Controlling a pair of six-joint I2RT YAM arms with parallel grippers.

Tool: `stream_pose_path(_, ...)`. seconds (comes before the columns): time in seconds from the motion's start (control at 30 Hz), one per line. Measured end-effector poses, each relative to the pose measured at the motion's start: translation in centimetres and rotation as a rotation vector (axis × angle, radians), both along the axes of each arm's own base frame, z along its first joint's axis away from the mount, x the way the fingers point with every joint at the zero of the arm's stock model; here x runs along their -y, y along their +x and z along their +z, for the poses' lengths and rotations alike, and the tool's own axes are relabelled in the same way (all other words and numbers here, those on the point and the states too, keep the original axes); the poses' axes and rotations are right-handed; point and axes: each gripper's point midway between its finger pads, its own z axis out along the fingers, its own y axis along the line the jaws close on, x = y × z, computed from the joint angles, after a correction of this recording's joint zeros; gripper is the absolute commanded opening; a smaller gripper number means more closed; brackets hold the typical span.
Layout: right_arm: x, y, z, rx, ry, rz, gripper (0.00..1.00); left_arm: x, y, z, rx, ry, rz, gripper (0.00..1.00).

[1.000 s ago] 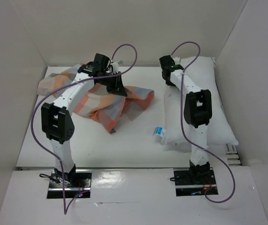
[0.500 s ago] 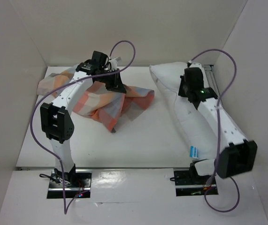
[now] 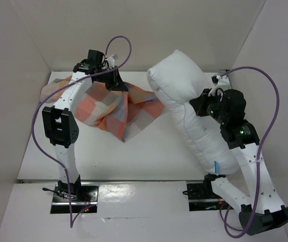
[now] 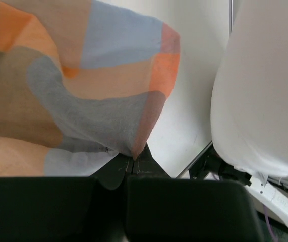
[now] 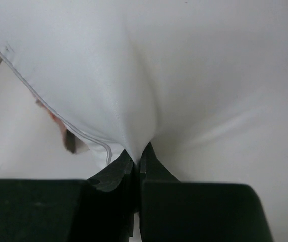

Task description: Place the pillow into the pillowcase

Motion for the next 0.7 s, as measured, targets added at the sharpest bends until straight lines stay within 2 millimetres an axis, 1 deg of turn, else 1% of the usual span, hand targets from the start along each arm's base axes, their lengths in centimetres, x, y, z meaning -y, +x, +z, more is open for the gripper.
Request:
stream_pose_path(0.07,-1.3,-0.6,0.1,0.001,0.001,0.092,0.0,-0.4,0.8,-0.2,-0.006,-0.007,0.015,0.0)
stream_pose_path(0.13,-2.6,-1.3,-0.4,-0.021,-0.001,0.186,0.0,-1.0,1.5,-0.4,-0.011,-0.014,0.034,0.0)
stream_pose_path(0.3,-4.4,-3.7,-1.8,-0.104,-0.011,0.358,0.0,-1.6,1.9,-0.4,-0.016,-0.022,0.046,0.0)
stream_pose_path(0.43,-4.9,-5.4,-2.1,-0.153,-0.019,0.43,0.0,-2.0,2.1,-0.4,-0.016,-0.027,0.052,0.0)
stream_pose_path(0.57,-4.5,-6.5,-2.4,-0.192,-0.033,0.427,0.0,-2.4,2.3,-0.3,-0.015,-0.031,0.061,0.0)
stream_pose_path(0.7,-3.9,-7.7,-1.5,-0.202,-0.052,0.413,0.0,-2.9,2.8,0.1,-0.006,-0.04,0.067,0.0)
